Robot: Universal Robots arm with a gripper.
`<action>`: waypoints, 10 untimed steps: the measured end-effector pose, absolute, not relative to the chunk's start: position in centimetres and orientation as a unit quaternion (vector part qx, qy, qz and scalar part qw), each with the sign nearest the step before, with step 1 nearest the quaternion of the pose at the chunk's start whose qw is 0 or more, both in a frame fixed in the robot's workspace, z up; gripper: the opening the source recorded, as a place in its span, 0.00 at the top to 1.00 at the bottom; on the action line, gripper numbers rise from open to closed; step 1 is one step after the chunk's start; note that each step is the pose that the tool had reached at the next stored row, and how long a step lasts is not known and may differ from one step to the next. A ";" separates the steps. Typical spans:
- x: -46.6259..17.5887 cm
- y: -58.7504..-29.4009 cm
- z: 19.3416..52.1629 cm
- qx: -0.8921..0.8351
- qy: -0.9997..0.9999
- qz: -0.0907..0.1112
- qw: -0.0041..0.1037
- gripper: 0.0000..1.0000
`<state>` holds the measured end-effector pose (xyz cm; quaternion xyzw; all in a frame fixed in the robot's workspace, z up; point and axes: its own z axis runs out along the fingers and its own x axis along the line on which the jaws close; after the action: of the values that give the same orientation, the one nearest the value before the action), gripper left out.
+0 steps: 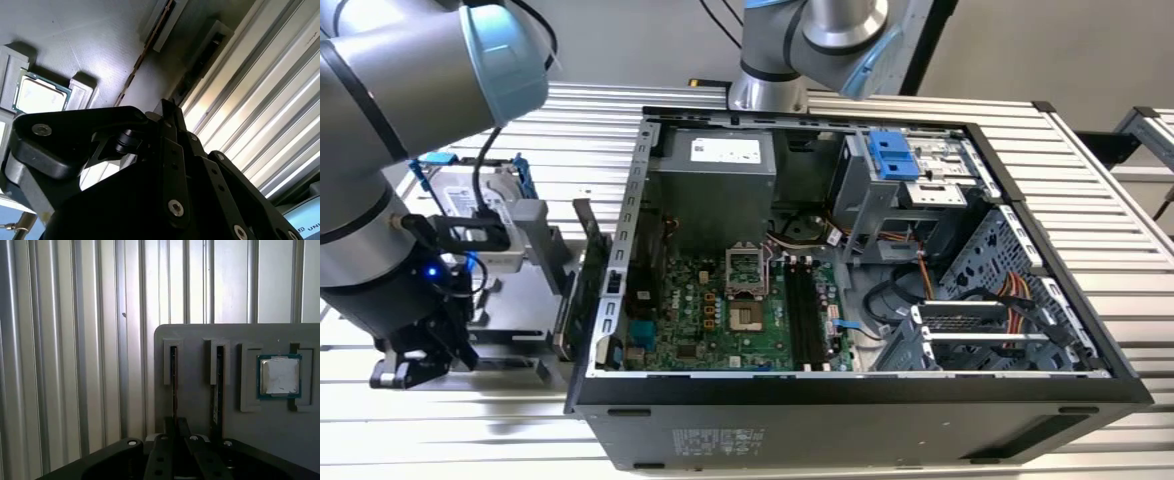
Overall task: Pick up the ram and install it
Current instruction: 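Pick up the ram and move it above insertion slot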
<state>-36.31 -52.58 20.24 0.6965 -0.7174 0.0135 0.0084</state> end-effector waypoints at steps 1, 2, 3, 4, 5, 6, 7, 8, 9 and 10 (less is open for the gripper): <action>-36.3 -52.6 20.4 0.697 -0.717 0.013 0.008 1.00; -36.3 -52.6 20.6 0.697 -0.717 0.013 0.008 1.00; -36.3 -52.6 20.7 0.697 -0.717 0.013 0.008 1.00; -36.3 -52.6 20.9 0.696 -0.717 0.013 0.008 1.00; -36.3 -52.6 21.0 0.697 -0.717 0.013 0.008 1.00; -36.3 -52.6 21.2 0.697 -0.717 0.013 0.008 1.00; -36.3 -52.6 21.3 0.697 -0.717 0.013 0.008 1.00; -36.3 -52.6 21.5 0.697 -0.717 0.013 0.008 1.00; -36.3 -52.6 21.6 0.697 -0.717 0.013 0.008 1.00; -36.3 -52.6 21.8 0.697 -0.717 0.013 0.008 1.00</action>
<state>-36.31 -52.58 21.78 0.6965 -0.7174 0.0135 0.0084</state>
